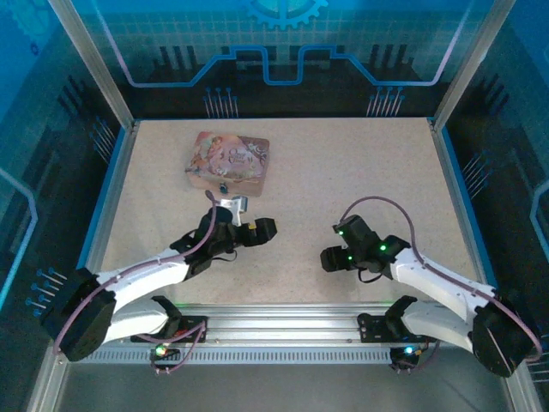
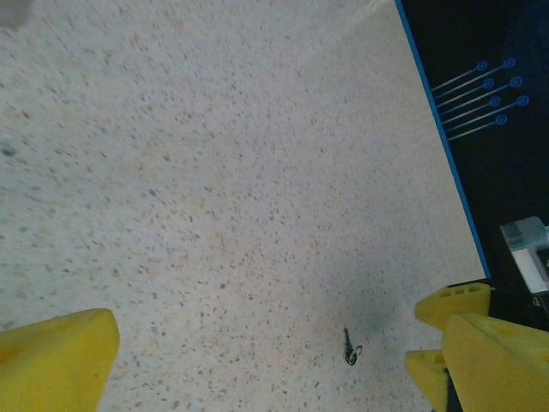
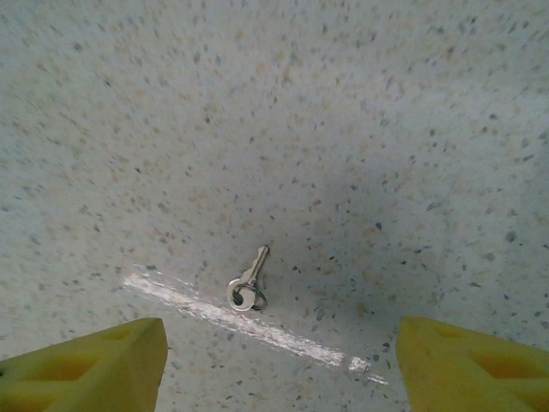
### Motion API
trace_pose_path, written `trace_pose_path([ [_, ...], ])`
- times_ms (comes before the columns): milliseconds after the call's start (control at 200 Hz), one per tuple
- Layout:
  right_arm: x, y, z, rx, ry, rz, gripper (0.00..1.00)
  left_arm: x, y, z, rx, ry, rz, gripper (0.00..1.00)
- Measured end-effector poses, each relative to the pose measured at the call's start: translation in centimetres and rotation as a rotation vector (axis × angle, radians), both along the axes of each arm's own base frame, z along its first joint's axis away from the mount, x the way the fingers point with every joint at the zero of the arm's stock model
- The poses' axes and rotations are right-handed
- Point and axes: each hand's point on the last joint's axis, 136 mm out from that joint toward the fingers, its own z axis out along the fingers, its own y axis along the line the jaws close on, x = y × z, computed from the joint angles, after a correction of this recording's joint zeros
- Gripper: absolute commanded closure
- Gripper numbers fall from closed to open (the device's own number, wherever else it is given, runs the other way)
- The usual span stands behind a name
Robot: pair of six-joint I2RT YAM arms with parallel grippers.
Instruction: Unlock a padlock with a key
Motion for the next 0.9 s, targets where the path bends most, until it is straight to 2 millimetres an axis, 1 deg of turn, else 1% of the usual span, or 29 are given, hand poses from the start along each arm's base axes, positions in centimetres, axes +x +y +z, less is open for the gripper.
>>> trace_pose_path([
  [120,-0.3,0.4,-1.4,-0.077,0.037,0.063,0.35,-0.1,-1.1,-1.1,-0.009,0.029,-0.013,0.03],
  [300,0.0,1.6,-2.2,-0.140,0.063,0.135,0.42,-0.1,-1.8,-2.0,-0.016,0.052,-0.017,0.03],
  [470,0.2,2.2,-2.5,-0.164,0.070,0.164,0.46,-0.1,-1.8,-2.1,-0.017,0.055,-0.015,0.03],
  [760,-0.2,2.0,-3.9,-0.198,0.120,0.169,0.51,-0.1,-1.9,-2.1,-0.017,0.054,-0.015,0.02],
  [900,-0.3,2.0,-4.2,-0.205,0.132,0.172,0.54,-0.1,-1.9,-2.1,-0.017,0.054,-0.015,0.02],
])
